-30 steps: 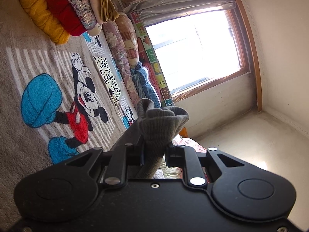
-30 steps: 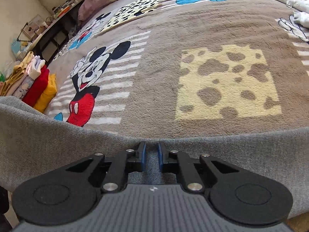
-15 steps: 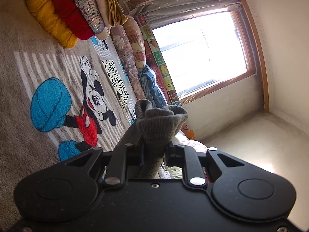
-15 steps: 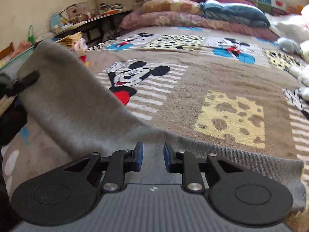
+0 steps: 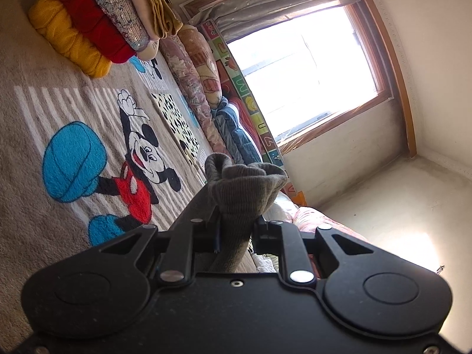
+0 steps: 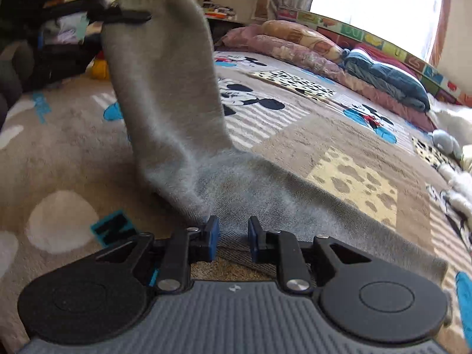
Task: Fold clothes
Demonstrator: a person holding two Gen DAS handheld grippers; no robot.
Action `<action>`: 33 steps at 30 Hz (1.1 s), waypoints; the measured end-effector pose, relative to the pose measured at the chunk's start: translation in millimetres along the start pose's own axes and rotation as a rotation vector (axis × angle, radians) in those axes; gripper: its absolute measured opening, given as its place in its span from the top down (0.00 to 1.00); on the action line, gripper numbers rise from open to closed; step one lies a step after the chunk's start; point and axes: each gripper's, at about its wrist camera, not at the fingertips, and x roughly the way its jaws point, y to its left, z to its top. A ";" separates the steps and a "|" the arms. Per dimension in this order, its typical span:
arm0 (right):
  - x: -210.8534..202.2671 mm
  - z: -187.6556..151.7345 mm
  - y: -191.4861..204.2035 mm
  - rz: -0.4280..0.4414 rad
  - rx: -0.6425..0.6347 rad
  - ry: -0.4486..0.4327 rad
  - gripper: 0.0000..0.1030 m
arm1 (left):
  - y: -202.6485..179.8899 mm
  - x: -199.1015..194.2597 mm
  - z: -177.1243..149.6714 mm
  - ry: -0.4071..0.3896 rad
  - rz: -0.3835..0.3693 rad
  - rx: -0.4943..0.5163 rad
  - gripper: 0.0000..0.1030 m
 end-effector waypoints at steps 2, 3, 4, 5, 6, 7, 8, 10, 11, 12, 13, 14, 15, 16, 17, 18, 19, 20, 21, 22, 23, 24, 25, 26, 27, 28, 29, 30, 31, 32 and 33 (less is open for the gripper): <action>-14.6 -2.2 -8.2 -0.018 0.040 -0.067 0.78 | -2.1 1.5 -1.0 -0.005 0.002 0.006 0.84; -18.9 -3.5 -14.0 -0.029 0.062 -0.099 0.78 | -2.7 2.1 -1.6 -0.009 0.004 0.009 0.84; -22.5 -4.8 -19.9 -0.037 0.084 -0.132 0.78 | -3.2 2.8 -2.1 -0.012 0.007 0.011 0.84; -26.0 -6.2 -25.9 -0.045 0.106 -0.165 0.78 | -3.3 3.3 -2.5 -0.012 0.007 0.013 0.84; -25.8 -8.2 -30.5 -0.052 0.116 -0.176 0.78 | -3.4 3.7 -2.9 -0.012 0.007 0.016 0.84; -20.4 -12.3 -34.3 -0.052 0.123 -0.150 0.78 | -3.6 4.3 -2.8 -0.011 0.008 0.022 0.84; -10.3 -17.1 -37.7 -0.050 0.130 -0.092 0.78 | -3.7 4.9 -2.6 -0.009 0.010 0.028 0.84; -0.2 -28.9 -46.3 -0.034 0.173 -0.041 0.78 | -2.9 5.6 -2.0 -0.008 0.014 0.033 0.84; 3.6 -34.9 -50.8 -0.025 0.197 -0.024 0.78 | -2.3 5.7 -1.6 -0.009 0.017 0.032 0.84; 2.6 -35.8 -51.3 -0.025 0.203 -0.028 0.77 | -1.7 5.7 -0.8 -0.009 0.015 0.031 0.84; -1.5 -34.6 -48.6 -0.030 0.193 -0.054 0.77 | -1.7 6.0 -0.1 -0.008 0.013 0.032 0.84; -6.0 -33.5 -45.2 -0.035 0.181 -0.086 0.77 | -2.3 6.4 0.2 -0.008 0.013 0.037 0.84; -10.5 -32.4 -41.8 -0.040 0.169 -0.118 0.77 | -2.9 6.8 0.5 -0.008 0.013 0.042 0.84; -8.7 -33.0 -41.0 -0.055 0.166 -0.106 0.75 | -3.6 6.8 0.1 -0.007 0.011 0.048 0.84; -3.9 -34.2 -41.5 -0.074 0.168 -0.074 0.72 | -4.4 6.9 -0.3 -0.006 0.009 0.053 0.84; 1.0 -38.1 -48.2 -0.062 0.211 -0.029 0.68 | -5.1 7.0 -0.8 -0.004 0.007 0.059 0.84; -1.0 -39.2 -53.9 -0.049 0.242 -0.024 0.69 | -6.6 7.1 -1.2 -0.004 0.007 0.066 0.84; -6.0 -38.6 -58.0 -0.043 0.259 -0.040 0.69 | -8.1 7.2 -1.7 -0.003 0.007 0.074 0.84; -11.1 -37.9 -62.0 -0.036 0.276 -0.057 0.69 | -9.6 7.3 -2.1 -0.002 0.008 0.081 0.84; -15.6 -38.5 -68.6 -0.038 0.297 -0.069 0.69 | -11.1 7.4 -2.6 -0.001 0.008 0.088 0.84; -19.9 -39.5 -76.4 -0.045 0.321 -0.079 0.68 | -13.6 8.0 -3.4 -0.001 0.008 0.097 0.84; -24.2 -40.6 -84.2 -0.052 0.345 -0.089 0.66 | -16.7 8.6 -4.8 -0.001 0.009 0.106 0.84; -28.4 -41.7 -92.0 -0.059 0.368 -0.099 0.65 | -19.8 9.1 -6.3 0.000 0.009 0.114 0.84; -32.7 -42.8 -99.8 -0.066 0.392 -0.110 0.62 | -24.6 9.9 -8.8 0.002 0.009 0.128 0.83; -27.0 -47.4 -107.6 -0.066 0.397 -0.067 0.54 | -29.1 10.5 -11.3 0.005 0.008 0.139 0.84; -16.8 -53.7 -115.4 -0.062 0.394 0.000 0.52 | -33.6 11.0 -13.8 0.008 0.007 0.149 0.83; -15.0 -59.6 -120.9 -0.041 0.391 -0.006 0.52 | -39.8 11.3 -16.8 0.011 0.005 0.164 0.83; -20.9 -62.3 -125.1 -0.018 0.402 -0.037 0.53 | -46.1 11.6 -19.8 0.015 0.003 0.178 0.83; -28.7 -63.6 -129.2 0.001 0.420 -0.065 0.53 | -53.1 11.9 -22.9 0.016 0.003 0.200 0.83; -39.9 -65.9 -134.4 0.014 0.438 -0.106 0.53 | -59.5 12.8 -26.3 0.014 0.010 0.215 0.83; -52.7 -68.7 -140.1 0.025 0.456 -0.153 0.52 | -65.8 13.6 -29.7 0.013 0.017 0.229 0.83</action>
